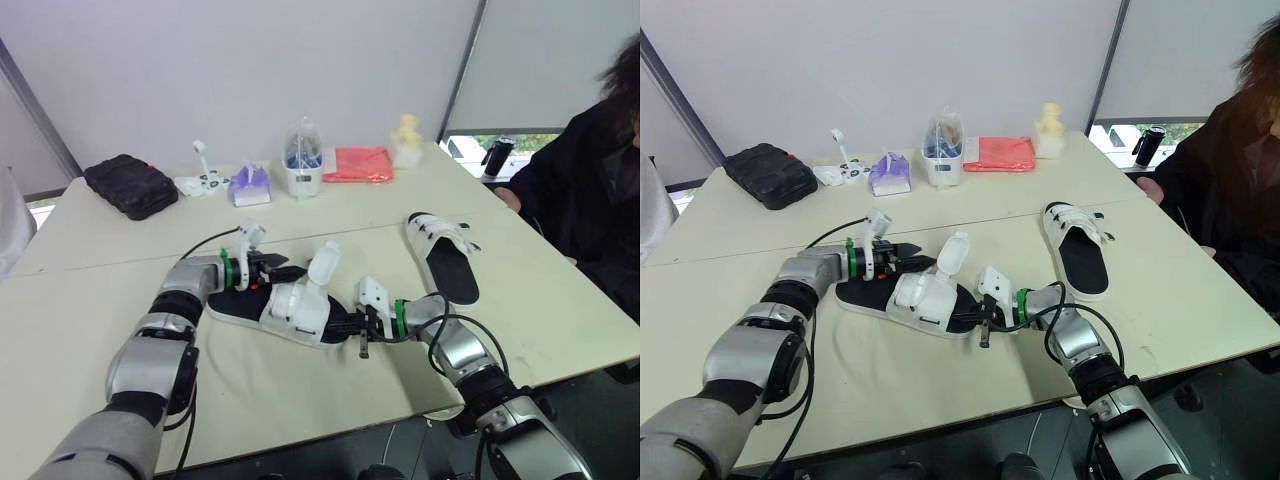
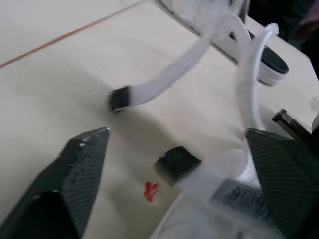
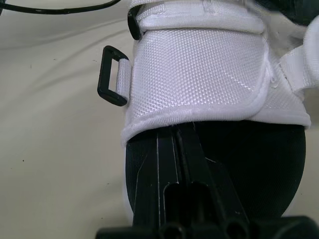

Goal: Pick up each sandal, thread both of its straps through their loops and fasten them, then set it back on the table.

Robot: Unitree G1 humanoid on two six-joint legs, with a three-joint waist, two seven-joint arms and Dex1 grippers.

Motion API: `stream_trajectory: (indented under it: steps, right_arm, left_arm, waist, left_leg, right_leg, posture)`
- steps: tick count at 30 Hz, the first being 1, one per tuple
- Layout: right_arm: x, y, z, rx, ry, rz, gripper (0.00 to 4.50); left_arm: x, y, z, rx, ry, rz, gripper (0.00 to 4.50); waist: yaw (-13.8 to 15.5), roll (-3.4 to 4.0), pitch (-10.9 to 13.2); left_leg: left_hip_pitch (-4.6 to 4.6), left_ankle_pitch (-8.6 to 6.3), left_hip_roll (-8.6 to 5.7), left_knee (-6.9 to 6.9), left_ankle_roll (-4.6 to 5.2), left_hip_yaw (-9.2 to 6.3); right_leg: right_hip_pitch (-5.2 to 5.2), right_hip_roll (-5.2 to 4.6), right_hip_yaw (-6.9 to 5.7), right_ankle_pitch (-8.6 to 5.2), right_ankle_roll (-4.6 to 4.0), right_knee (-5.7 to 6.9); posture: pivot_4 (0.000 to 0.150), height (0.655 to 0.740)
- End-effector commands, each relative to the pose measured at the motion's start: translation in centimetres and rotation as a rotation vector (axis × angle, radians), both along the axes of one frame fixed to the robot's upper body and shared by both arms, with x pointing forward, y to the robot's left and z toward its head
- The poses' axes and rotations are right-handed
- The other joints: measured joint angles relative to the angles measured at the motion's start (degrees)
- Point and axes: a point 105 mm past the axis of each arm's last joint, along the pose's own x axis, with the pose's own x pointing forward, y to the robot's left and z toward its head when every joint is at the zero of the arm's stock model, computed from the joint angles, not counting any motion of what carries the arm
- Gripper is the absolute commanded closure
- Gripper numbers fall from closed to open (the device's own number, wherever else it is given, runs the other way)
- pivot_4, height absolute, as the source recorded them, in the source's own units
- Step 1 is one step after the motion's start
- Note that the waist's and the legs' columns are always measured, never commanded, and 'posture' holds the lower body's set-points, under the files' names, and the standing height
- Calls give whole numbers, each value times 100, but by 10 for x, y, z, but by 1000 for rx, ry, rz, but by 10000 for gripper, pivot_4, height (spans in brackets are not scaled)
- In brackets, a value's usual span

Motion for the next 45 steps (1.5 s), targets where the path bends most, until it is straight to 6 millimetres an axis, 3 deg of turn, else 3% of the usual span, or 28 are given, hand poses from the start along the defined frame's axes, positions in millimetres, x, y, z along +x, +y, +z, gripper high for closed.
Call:
stream_trajectory:
  steps: [1, 5, 7, 10, 18, 21, 25, 29, 32, 40, 43, 45]
  right_arm:
    - [-10, -14, -39, -112, 129, -27, 45000]
    - [-6, -18, -36, -113, 123, -35, 45000]
    - [-3, -18, -32, -108, 110, -36, 45000]
    - [0, -19, -24, -98, 87, -34, 45000]
    - [5, -19, 0, -63, 36, -27, 45000]
    - [3, -29, 15, -57, -14, -27, 45000]
    - [0, -39, 14, -99, -39, -25, 45000]
    - [1, -42, 15, -94, -33, -34, 45000]
    - [1, -41, 16, -86, -28, -34, 45000]
    - [-6, -27, 14, -63, -4, 14, 45000]
    - [-9, -24, 6, -74, 7, 21, 45000]
    - [-10, -23, 0, -85, 19, 26, 45000]
  left_arm:
    - [-3, 35, 29, -110, -30, 64, 767]
    - [-36, 44, 28, -152, 27, -1, 767]
    - [-64, 34, 20, -135, 55, -75, 767]
    - [-88, 18, 8, -104, 78, -124, 767]
    - [-112, -11, 1, -156, 112, -184, 767]
    - [-125, -21, 3, -175, 127, -238, 767]
    - [-139, -30, 4, -185, 141, -288, 767]
    - [-144, -34, 2, -179, 149, -298, 767]
    - [-142, -25, -1, -134, 134, -267, 767]
    - [-154, 45, -7, 127, 98, -200, 767]
    - [-118, 68, 33, 47, -7, -61, 767]
    - [-91, 62, 67, -35, -94, -38, 767]
  waist:
    - [-8, 2, 1]
    - [5, 5, 1]
    - [27, 5, 2]
    - [59, 4, 4]
    - [57, 14, 11]
    - [76, 24, 17]
    - [75, 20, 26]
    - [68, 18, 42]
    - [68, 17, 49]
    - [37, 19, 65]
    - [100, 20, 78]
    - [178, 3, 87]
  left_leg:
    - [0, 0, 1, -1, 0, 0]
    - [2, 0, 1, -2, 1, 1]
    - [1, -1, 2, 1, 2, 2]
    - [0, -2, 2, 3, 1, -1]
    - [0, 0, 2, 1, -3, -3]
    - [-7, 0, 0, 0, -2, -2]
    - [-26, -4, -9, 3, 4, -1]
    - [-27, -4, -8, 2, 5, 1]
    - [-28, -4, -8, 2, 5, 2]
    - [-30, -4, -2, -6, 5, 7]
    - [-34, -4, 3, -6, 4, 7]
    - [-52, 0, 1, 13, -2, -20]
  right_leg:
    - [0, 0, 0, 0, 0, 1]
    - [1, -1, 2, 0, 0, 0]
    - [3, -2, 7, 0, 0, 0]
    - [5, -5, 9, 2, -4, 2]
    - [3, -6, 7, 4, -9, 1]
    - [0, -8, 6, 4, -9, -4]
    - [-9, -20, 4, 3, -8, -17]
    - [-12, -20, 4, 3, -8, -17]
    - [-12, -20, 4, 3, -8, -17]
    - [-23, -19, 8, 1, -10, -16]
    - [-27, -17, 5, 1, -12, -15]
    - [-25, -11, -25, 4, -15, -13]
  posture:
    - [1500, 7400]
    - [1500, 7400]
    - [1500, 7400]
    - [1500, 7400]
    - [1500, 7400]
    - [1500, 7400]
    - [1500, 7400]
    - [1500, 7400]
    - [1500, 7400]
    - [1500, 7400]
    - [1500, 7400]
    - [1500, 7400]
